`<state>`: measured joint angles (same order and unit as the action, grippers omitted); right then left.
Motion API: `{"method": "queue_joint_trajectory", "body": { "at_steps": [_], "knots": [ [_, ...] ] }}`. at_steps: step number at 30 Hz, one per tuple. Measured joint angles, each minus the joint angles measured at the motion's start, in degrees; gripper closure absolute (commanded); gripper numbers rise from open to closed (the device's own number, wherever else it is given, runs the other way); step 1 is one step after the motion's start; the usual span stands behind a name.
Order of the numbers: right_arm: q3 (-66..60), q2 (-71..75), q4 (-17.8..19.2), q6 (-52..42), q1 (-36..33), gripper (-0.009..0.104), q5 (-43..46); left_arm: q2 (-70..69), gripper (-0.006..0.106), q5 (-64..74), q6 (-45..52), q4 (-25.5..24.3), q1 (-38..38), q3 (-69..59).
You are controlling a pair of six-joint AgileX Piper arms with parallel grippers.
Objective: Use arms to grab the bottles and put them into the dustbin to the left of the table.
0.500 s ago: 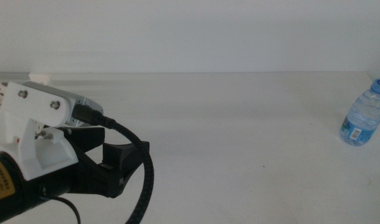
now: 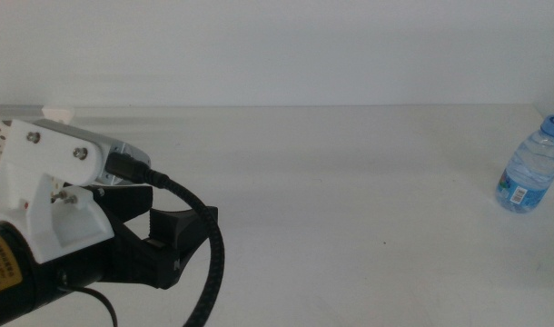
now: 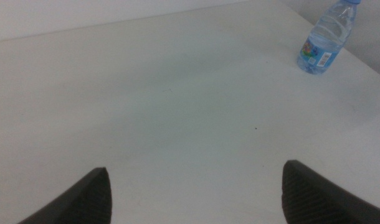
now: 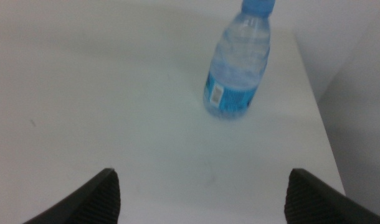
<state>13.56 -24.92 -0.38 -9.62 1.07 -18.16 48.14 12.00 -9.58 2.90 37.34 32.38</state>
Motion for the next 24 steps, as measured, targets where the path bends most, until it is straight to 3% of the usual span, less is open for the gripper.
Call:
{"method": "queue_joint_trajectory", "body": {
  "at_steps": [5, 9, 15, 24],
  "knots": [
    [1.05, -9.55, 4.98, 0.00, 0.00, 0.025, 2.83, 0.00, 0.010, 0.00, 0.00, 0.00, 0.00, 0.00],
    [-2.00, -12.85, 7.34, 2.02, 0.00, 0.025, 14.73, 0.00, 0.010, 0.00, 0.00, 0.00, 0.00, 0.00],
    [-9.49, -14.76, 7.70, 8.15, 0.00, 0.025, 40.22, 0.00, 0.010, 0.00, 0.00, 0.00, 0.00, 0.00],
    [-10.66, -22.44, 7.73, 14.01, 0.00, 0.025, 50.43, 0.00, 0.010, 0.00, 0.00, 0.00, 0.00, 0.00]
  ]
}}
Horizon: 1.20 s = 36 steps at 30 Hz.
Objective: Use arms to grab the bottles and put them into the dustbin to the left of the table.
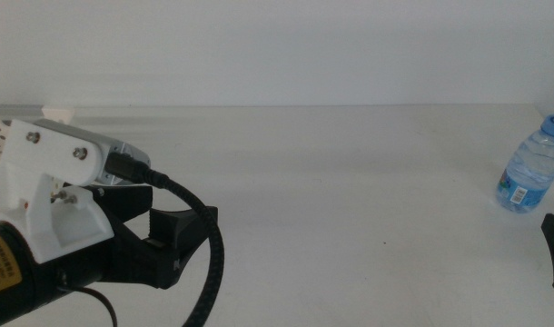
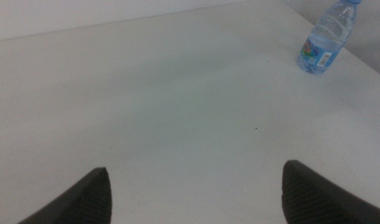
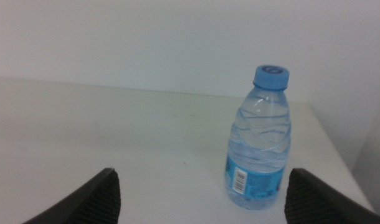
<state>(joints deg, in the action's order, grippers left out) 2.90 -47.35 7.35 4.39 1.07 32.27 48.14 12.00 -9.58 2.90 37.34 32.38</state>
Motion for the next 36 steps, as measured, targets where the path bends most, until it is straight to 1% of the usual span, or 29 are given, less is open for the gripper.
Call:
{"method": "queue_joint_trajectory", "body": {
  "at_steps": [5, 8, 10, 13, 17, 20, 22, 26, 30, 36],
  "knots": [
    [0.00, -4.70, 0.00, 6.00, 0.00, 0.025, 6.65, 0.00, 0.010, 0.00, 0.00, 0.00, 0.00, 0.00],
    [0.00, -8.87, -0.07, 7.27, 0.00, 0.025, 10.70, 0.00, 0.010, 0.00, 0.00, 0.00, 0.00, 0.00],
    [0.00, -12.26, -0.78, 7.21, 0.00, 0.025, 12.63, 0.00, 0.010, 0.00, 0.00, 0.00, 0.00, 0.00],
    [0.00, -17.31, -3.41, 4.52, 0.00, 0.024, 16.46, 0.00, 0.010, 0.00, 0.00, 0.00, 0.00, 0.00],
    [0.00, -24.04, -9.56, -2.39, 0.00, 0.019, 21.37, 0.00, 0.010, 0.00, 0.00, 0.00, 0.00, 0.00],
    [0.47, -28.96, -13.39, -4.39, 0.00, 0.013, 25.07, 0.00, 0.010, 0.00, 0.00, 0.00, 0.00, 0.00],
    [1.57, -31.90, -14.80, -4.74, 0.00, 0.011, 27.35, 0.00, 0.010, 0.00, 0.00, 0.00, 0.00, 0.00],
    [5.77, -38.25, -15.33, -4.97, 0.00, 0.010, 30.23, 0.00, 0.010, 0.00, 0.00, 0.00, 0.00, 0.00],
    [10.11, -43.38, -15.41, -5.36, 0.00, 0.010, 30.70, 0.00, 0.010, 0.00, 0.00, 0.00, 0.00, 0.00],
    [16.46, -48.06, -15.53, -9.64, 0.00, 0.010, 30.65, 0.00, 0.010, 0.00, 0.00, 0.00, 0.00, 0.00]
  ]
}}
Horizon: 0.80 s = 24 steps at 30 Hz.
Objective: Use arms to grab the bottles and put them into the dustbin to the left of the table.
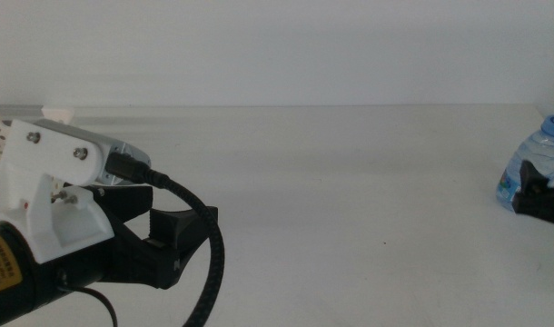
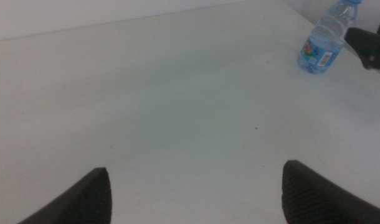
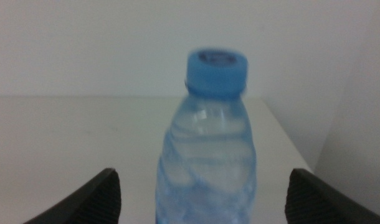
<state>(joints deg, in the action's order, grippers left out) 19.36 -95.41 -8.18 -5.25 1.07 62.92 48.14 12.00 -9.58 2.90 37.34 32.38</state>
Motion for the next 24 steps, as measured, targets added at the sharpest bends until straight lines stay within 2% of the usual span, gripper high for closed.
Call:
{"method": "queue_joint_trajectory", "body": {
  "at_steps": [10, 19, 24],
  "knots": [
    [7.26, -4.96, -1.92, -5.17, 0.00, 0.010, -0.77, 0.00, 0.010, 0.00, 0.00, 0.00, 0.00, 0.00],
    [13.08, -11.67, -2.66, -5.57, 0.00, 0.010, -1.18, 0.00, 0.010, 0.00, 0.00, -0.02, 0.00, 0.00],
    [15.60, -15.73, -4.71, -5.59, 0.00, 0.011, -1.23, 0.00, 0.010, 0.00, 0.00, -0.02, 0.00, 0.00]
  ]
}}
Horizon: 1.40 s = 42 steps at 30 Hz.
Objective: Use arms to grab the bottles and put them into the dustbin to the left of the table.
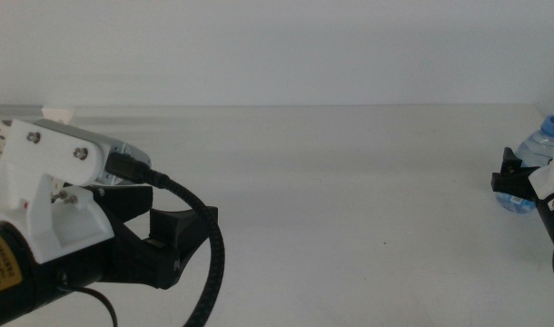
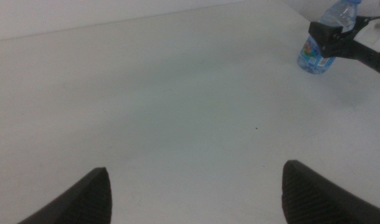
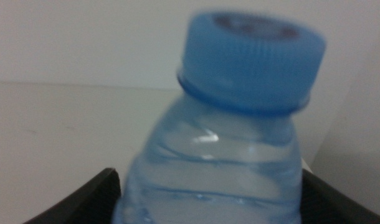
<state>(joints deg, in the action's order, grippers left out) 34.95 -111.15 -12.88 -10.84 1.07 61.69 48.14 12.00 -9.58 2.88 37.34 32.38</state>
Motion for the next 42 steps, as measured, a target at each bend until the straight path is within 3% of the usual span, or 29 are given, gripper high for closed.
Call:
{"method": "queue_joint_trajectory", "body": {
  "at_steps": [3, 5, 7, 10, 16, 22, 26, 34, 42],
  "knots": [
    [0.83, -1.88, -0.61, 0.00, 0.00, 0.016, 0.05, 0.00, 0.010, 0.00, 0.00, 0.00, 0.00, 0.00],
    [0.95, -2.51, -0.61, 0.00, 0.00, 0.027, 0.05, 0.00, 0.010, 0.00, 0.00, 0.00, 0.00, 0.00],
    [0.95, -2.69, -0.43, 0.00, 0.00, 0.049, 0.05, 0.00, 0.010, 0.00, 0.00, 0.00, 0.00, 0.00],
    [0.95, -2.69, -0.17, 0.64, 0.00, 0.095, 0.12, 0.00, 0.010, 0.00, 0.00, 0.00, 0.00, 0.00],
    [1.60, 0.40, 3.97, 5.12, -3.64, 0.095, -5.69, 0.00, 0.010, 0.00, 0.00, 0.00, 0.00, 0.00],
    [11.56, 3.58, 12.54, 7.34, -14.60, 0.095, -17.84, 0.00, 0.010, 0.00, 0.00, 0.00, 0.00, 0.00],
    [20.77, 3.06, 15.89, 10.04, -22.64, 0.095, -25.96, 0.00, 0.010, 0.00, 0.00, 0.00, 0.00, 0.00],
    [35.19, -4.71, 18.35, 10.84, -34.93, 0.095, -32.16, 0.00, 0.010, 0.00, 0.00, 0.00, 0.00, 0.00],
    [38.15, -11.43, 20.88, 10.84, -41.81, 0.095, -32.56, 0.00, 0.010, 0.00, 0.00, 0.00, 0.00, 0.00]
  ]
}}
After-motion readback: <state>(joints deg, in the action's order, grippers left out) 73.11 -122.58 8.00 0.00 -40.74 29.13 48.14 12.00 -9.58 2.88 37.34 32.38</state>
